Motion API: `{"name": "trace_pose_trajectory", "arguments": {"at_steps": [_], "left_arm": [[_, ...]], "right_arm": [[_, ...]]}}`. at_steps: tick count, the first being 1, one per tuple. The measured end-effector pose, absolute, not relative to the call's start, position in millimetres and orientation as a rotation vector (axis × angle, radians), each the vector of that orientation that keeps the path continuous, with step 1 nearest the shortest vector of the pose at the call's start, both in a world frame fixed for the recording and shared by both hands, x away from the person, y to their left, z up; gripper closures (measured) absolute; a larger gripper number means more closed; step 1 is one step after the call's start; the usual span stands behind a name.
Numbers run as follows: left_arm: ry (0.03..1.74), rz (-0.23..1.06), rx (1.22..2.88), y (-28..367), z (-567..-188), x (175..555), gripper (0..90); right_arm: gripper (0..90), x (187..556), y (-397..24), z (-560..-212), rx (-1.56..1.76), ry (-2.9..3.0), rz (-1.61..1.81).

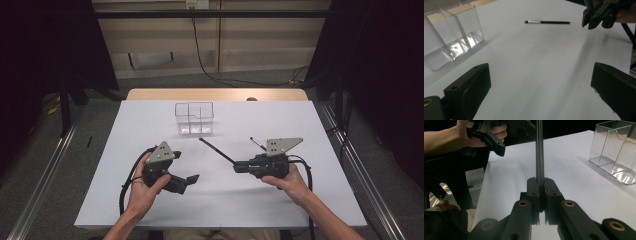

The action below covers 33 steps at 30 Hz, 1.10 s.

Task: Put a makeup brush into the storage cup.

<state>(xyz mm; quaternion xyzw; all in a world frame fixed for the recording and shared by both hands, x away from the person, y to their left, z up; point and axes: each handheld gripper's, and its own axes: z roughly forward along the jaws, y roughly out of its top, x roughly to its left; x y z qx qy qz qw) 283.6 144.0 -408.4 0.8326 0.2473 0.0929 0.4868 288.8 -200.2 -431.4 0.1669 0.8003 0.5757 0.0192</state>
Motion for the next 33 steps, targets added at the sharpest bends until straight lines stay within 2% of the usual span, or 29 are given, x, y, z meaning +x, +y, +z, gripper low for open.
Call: {"name": "trace_pose_trajectory", "arguments": {"at_steps": [15, 28, 31, 33], "left_arm": [[0.542, 0.248, 1.865, 126, -398, 280, 2.9], [0.502, 0.261, 1.81, 110, -390, 282, 5.9], [0.518, 0.256, 1.823, 105, -389, 284, 10.8], [0.511, 0.256, 1.832, 101, -389, 284, 9.9]], "right_arm": [[84.3, 289, -197, -433, 0.521, 2.488, 1.804], [84.3, 289, -198, -433, 0.527, 2.483, 1.808], [84.3, 290, -197, -433, 0.528, 2.48, 1.807], [84.3, 290, -197, -432, 0.526, 2.476, 1.804]]}}
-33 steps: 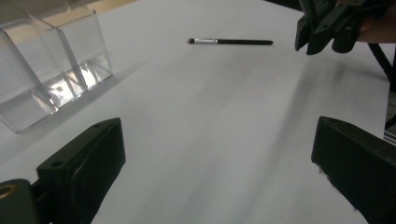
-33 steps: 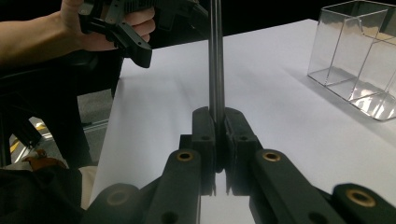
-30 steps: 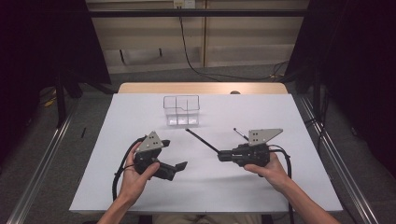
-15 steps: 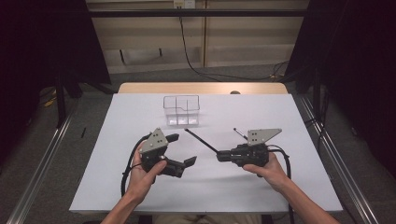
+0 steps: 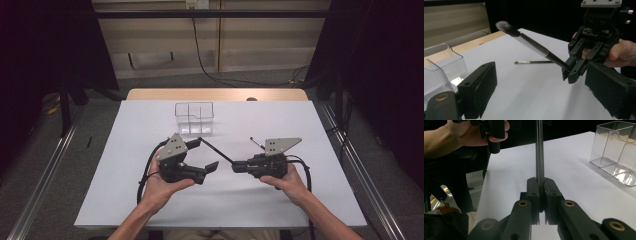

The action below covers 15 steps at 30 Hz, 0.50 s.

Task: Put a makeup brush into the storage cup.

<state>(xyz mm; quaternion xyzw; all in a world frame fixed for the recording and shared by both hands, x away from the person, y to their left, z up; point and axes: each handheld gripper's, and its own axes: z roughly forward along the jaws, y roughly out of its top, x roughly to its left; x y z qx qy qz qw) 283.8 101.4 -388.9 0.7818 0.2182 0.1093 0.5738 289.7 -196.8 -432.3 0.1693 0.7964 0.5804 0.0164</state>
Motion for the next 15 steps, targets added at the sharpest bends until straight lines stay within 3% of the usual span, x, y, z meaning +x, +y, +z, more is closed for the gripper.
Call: {"name": "trace_pose_trajectory", "arguments": {"at_steps": [7, 9, 15], "left_arm": [[0.518, 0.241, 1.811, 90, -390, 286, 20.5], [0.522, 0.245, 1.797, 89, -389, 287, 30.1], [0.545, 0.221, 1.756, 90, -384, 291, 47.5]], "right_arm": [[84.3, 290, -196, -432, 0.527, 2.473, 1.809], [84.3, 289, -197, -432, 0.527, 2.475, 1.805], [84.3, 289, -198, -432, 0.532, 2.468, 1.802]]}}
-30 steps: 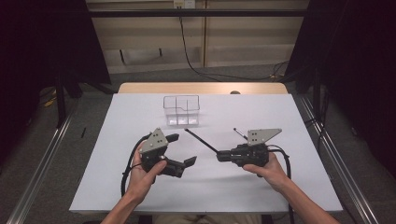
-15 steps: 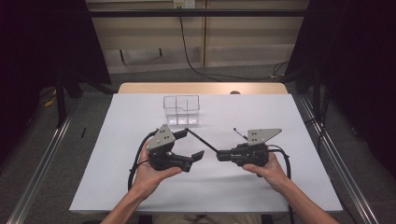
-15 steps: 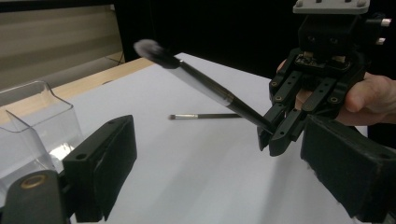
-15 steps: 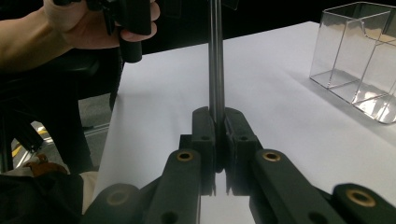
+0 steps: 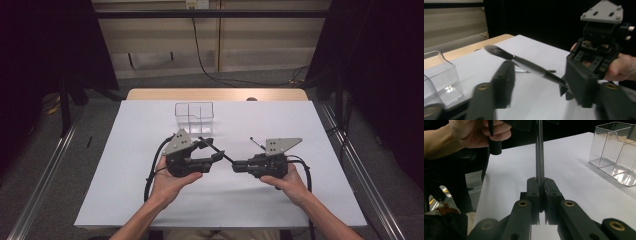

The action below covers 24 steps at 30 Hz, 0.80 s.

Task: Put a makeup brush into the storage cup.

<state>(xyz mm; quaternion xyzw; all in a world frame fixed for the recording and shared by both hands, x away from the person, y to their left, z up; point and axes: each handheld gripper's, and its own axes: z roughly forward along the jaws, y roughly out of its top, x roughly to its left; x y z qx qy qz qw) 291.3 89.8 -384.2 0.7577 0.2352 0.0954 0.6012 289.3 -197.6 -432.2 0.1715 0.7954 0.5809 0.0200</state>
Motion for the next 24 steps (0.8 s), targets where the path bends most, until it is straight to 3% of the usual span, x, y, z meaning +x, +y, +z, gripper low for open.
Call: {"name": "trace_pose_trajectory", "arguments": {"at_steps": [8, 17, 24], "left_arm": [[0.578, 0.178, 1.732, 95.3, -385.0, 292.5, 64.9], [0.574, 0.127, 1.726, 91.2, -380.9, 294.5, 67.5], [0.559, 0.087, 1.721, 87.3, -380.8, 293.8, 76.4]], "right_arm": [[84.3, 290.0, -196.9, -434.2, 0.543, 2.471, 1.796], [84.3, 290.7, -192.9, -437.8, 0.535, 2.493, 1.767], [84.2, 289.1, -190.6, -439.8, 0.519, 2.515, 1.741]]}}
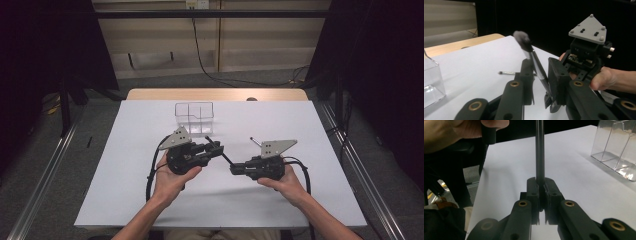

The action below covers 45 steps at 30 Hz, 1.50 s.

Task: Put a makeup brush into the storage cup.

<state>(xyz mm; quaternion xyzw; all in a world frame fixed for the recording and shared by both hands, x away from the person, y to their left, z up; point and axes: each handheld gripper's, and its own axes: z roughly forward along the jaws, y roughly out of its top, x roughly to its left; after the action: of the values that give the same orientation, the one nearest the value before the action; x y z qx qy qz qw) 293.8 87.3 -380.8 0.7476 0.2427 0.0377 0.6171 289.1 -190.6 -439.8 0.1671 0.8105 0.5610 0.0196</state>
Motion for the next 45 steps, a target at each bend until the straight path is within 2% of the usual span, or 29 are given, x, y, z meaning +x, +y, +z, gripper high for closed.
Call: {"name": "trace_pose_trajectory", "arguments": {"at_steps": [16, 22, 27, 35, 41, 43, 45], "left_arm": [[0.517, 0.028, 1.711, 89, -377, 287, 83.6], [0.513, 0.031, 1.716, 88, -376, 286, 83.9], [0.522, 0.038, 1.72, 90, -375, 285, 83.9], [0.532, 0.066, 1.728, 94, -376, 287, 83.9], [0.54, 0.082, 1.727, 98, -375, 289, 83.9], [0.539, 0.088, 1.733, 100, -375, 290, 83.9], [0.546, 0.092, 1.734, 101, -375, 291, 83.9]], "right_arm": [[82.0, 288, -182, -443, 0.523, 2.514, 1.757], [77.5, 290, -186, -443, 0.558, 2.487, 1.782], [67.6, 288, -187, -444, 0.577, 2.48, 1.778], [45.8, 286, -187, -442, 0.594, 2.437, 1.752], [19.9, 287, -189, -440, 0.66, 2.384, 1.762], [17.0, 288, -191, -440, 0.671, 2.372, 1.782], [6.7, 289, -192, -438, 0.7, 2.356, 1.798]]}}
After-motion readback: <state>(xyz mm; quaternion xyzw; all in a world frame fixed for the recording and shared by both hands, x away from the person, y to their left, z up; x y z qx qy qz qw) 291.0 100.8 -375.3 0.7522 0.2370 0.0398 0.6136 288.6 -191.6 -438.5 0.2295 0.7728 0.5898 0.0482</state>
